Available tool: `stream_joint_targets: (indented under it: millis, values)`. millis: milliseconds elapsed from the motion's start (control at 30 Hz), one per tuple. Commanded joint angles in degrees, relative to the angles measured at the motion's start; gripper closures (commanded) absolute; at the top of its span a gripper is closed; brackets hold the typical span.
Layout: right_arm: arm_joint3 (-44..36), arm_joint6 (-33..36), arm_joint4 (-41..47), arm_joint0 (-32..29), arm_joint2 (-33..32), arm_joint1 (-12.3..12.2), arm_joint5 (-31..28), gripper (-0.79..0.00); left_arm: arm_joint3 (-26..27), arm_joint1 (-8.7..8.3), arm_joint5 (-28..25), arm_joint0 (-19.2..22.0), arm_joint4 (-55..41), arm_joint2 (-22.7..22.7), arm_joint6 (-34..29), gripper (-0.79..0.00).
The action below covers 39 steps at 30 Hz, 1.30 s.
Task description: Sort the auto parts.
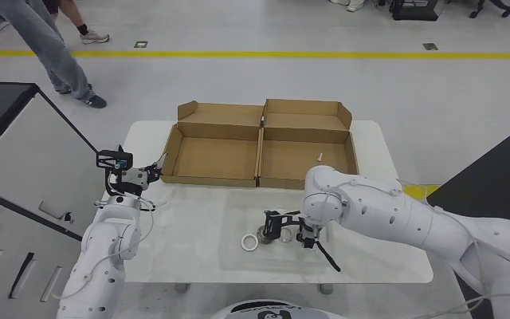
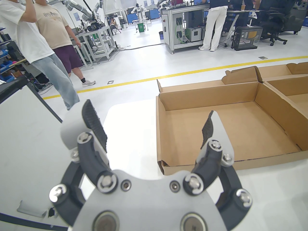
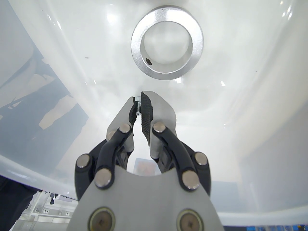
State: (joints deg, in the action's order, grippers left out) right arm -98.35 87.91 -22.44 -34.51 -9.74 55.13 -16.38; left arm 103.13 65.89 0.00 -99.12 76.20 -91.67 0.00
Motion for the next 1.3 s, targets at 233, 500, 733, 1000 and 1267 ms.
stream_joint_targets:
  millis: [233,500,733,1000,1267]
  values:
    - [-1.19,-0.20,2.42,2.14,0.00,-0.67,-0.19,0.000,0.00,0.00,0.00,0.00,0.00,0.00,0.00,-0.785]
    - [-1.54,-2.68,6.71,3.31,-3.28,-2.98,-2.57,0.000,0.00,0.00,0.00,0.00,0.00,0.00,0.00,-0.785]
    - [-2.33,-7.15,11.29,1.61,-7.77,-6.01,-7.14,0.000,0.00,0.00,0.00,0.00,0.00,0.00,0.00,-0.785]
    - [-2.36,-14.41,14.79,-0.96,-12.86,-9.10,-14.40,0.000,0.00,0.00,0.00,0.00,0.00,0.00,0.00,-0.785]
    - [-1.51,-23.71,16.29,-3.69,-16.53,-11.08,-23.70,0.000,0.00,0.00,0.00,0.00,0.00,0.00,0.00,-0.785]
